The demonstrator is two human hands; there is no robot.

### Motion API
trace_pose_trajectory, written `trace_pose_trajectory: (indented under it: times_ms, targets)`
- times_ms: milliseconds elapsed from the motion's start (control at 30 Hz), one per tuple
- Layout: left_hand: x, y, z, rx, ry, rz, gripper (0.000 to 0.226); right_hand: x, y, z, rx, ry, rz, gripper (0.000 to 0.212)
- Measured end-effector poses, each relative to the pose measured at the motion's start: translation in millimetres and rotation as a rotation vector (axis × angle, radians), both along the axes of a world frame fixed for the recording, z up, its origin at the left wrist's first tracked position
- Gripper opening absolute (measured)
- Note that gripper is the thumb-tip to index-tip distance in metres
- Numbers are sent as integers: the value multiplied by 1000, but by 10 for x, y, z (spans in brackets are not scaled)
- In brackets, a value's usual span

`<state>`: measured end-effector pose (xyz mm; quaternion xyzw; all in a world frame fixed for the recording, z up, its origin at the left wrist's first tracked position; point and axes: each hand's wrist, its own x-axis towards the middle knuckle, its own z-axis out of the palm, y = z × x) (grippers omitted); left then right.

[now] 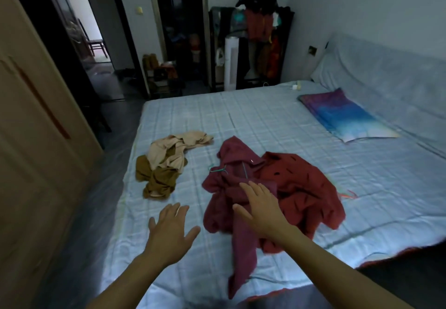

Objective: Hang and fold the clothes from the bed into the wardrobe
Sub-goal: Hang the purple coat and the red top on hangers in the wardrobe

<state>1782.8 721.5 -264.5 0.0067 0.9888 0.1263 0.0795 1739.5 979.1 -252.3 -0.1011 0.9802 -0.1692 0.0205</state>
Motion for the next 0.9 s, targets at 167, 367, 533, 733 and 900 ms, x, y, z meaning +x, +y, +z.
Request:
trace_pose_trajectory:
  times_ms: [167, 367, 533, 733, 900]
  targets:
    - [-484, 331, 55, 0, 39, -67, 68, -279, 466, 24, -55, 43, -96, 69]
    - [-1081, 507, -34, -6, 74, -144, 66, -602, 589, -136, -68, 13, -159, 68]
    - [-1695, 527, -171, 92, 104, -176, 63, -1106, 556, -153, 1, 11, -186, 69]
    - [-2362, 357, -461, 237, 59, -152, 57, -1766, 273, -225, 22, -44, -204, 69]
    - [-2675, 318, -658, 311, 0, -145, 57, -2089, 34, -443, 1, -106, -188, 69]
